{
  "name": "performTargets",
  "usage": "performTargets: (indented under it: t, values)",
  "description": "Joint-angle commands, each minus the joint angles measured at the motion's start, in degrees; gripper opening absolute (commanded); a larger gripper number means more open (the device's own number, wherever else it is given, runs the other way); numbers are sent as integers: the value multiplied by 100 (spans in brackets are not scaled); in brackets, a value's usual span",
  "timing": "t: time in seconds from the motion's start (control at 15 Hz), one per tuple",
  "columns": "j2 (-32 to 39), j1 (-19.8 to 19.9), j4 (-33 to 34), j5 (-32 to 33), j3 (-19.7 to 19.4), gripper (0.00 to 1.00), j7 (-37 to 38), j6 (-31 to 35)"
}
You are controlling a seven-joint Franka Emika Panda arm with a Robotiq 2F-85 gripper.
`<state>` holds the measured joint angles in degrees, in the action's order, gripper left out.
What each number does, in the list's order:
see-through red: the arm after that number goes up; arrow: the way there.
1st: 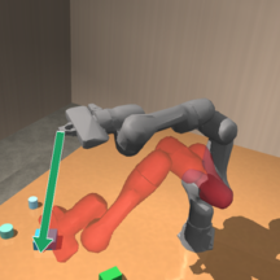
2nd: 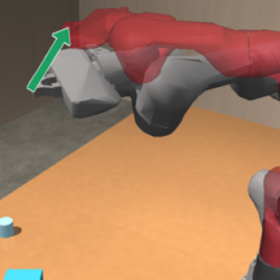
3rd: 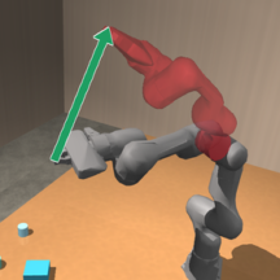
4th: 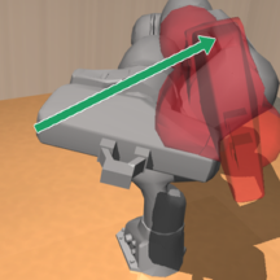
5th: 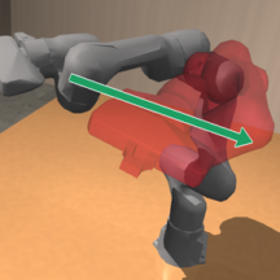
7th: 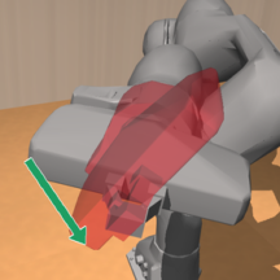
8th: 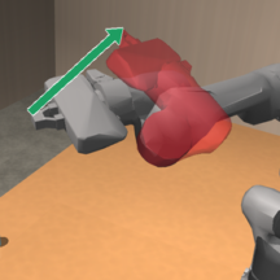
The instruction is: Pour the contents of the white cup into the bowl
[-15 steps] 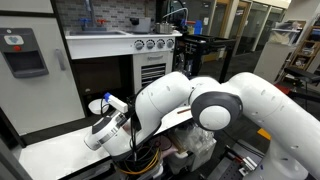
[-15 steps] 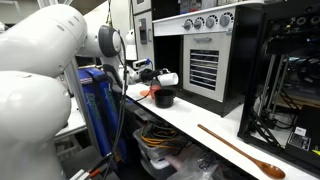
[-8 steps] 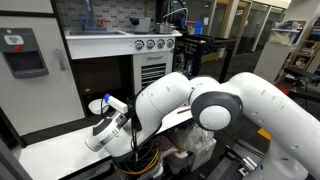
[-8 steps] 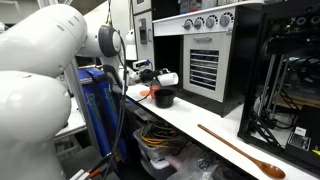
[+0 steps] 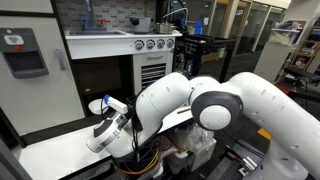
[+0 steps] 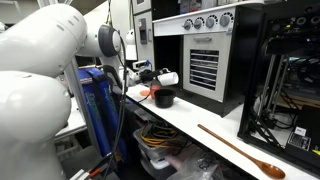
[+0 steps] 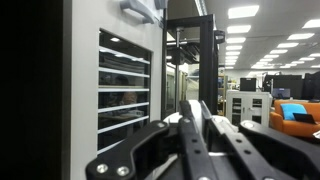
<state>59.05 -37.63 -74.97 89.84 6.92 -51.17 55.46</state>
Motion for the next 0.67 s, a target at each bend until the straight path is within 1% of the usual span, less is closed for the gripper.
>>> performTargets:
  t: [0.0,0.6]
  values:
    - [-218,54,-341,200,64,2,-191,135]
    - [-265,59,-523,416,79,2,-409,167]
